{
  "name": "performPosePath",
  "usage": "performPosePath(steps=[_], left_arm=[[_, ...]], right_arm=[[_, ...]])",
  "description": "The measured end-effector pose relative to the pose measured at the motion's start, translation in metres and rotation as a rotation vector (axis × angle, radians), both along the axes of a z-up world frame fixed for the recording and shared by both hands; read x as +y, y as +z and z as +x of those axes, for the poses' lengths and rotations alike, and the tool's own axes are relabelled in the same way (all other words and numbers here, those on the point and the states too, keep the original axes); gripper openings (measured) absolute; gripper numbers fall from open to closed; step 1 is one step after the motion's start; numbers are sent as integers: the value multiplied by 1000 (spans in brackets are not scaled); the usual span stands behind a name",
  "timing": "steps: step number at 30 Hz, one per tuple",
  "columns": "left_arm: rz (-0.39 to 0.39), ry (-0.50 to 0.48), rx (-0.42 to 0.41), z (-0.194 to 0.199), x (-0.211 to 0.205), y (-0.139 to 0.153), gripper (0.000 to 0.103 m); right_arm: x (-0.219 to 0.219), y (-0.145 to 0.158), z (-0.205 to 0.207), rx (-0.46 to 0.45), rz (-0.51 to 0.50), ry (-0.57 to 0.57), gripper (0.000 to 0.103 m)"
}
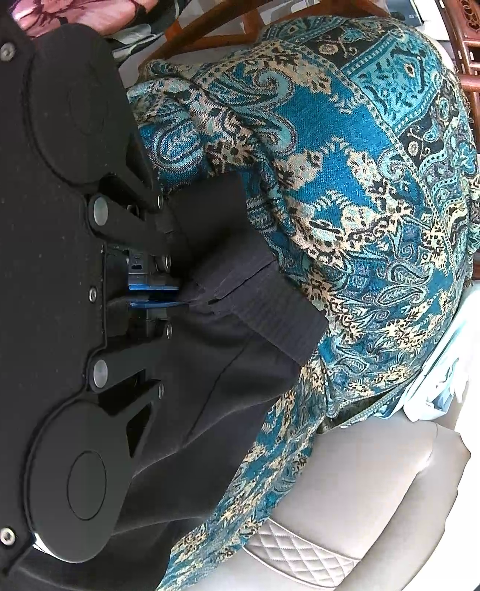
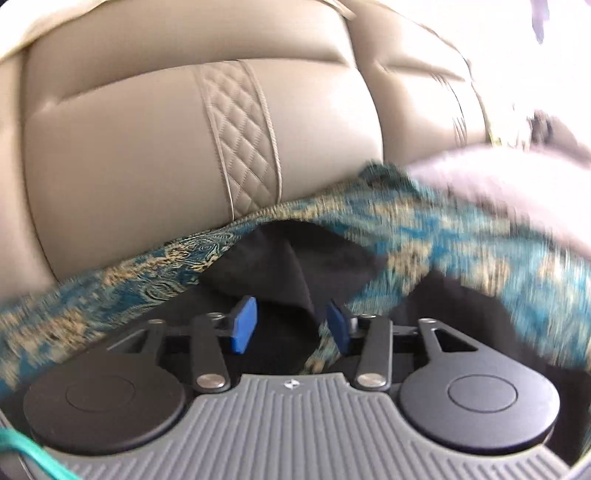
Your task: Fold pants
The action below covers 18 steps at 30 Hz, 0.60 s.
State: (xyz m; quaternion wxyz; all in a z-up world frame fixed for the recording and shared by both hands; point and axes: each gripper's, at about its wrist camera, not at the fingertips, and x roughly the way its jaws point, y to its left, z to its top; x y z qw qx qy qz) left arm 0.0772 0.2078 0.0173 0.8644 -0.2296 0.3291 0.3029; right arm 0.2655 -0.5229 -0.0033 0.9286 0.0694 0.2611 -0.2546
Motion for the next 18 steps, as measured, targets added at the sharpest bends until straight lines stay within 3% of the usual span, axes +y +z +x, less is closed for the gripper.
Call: performPosePath(steps=[3, 9, 11, 15, 18], left_arm=[[14, 11, 11, 2, -3, 0, 8], [56, 28, 26, 5, -10, 0, 9], [55, 37, 25, 5, -11, 0, 9], [52, 46, 22, 5, -9, 0, 9], [58, 54, 26, 6, -10, 1, 9]], right_arm=[[0, -2, 11, 28, -85, 43, 70], [-10, -7, 25, 69, -31, 195, 78], [-8, -5, 27, 67, -34, 248, 86], [-5, -9, 47, 122, -80, 248, 86], [-20, -7, 53, 105, 60, 242, 52]])
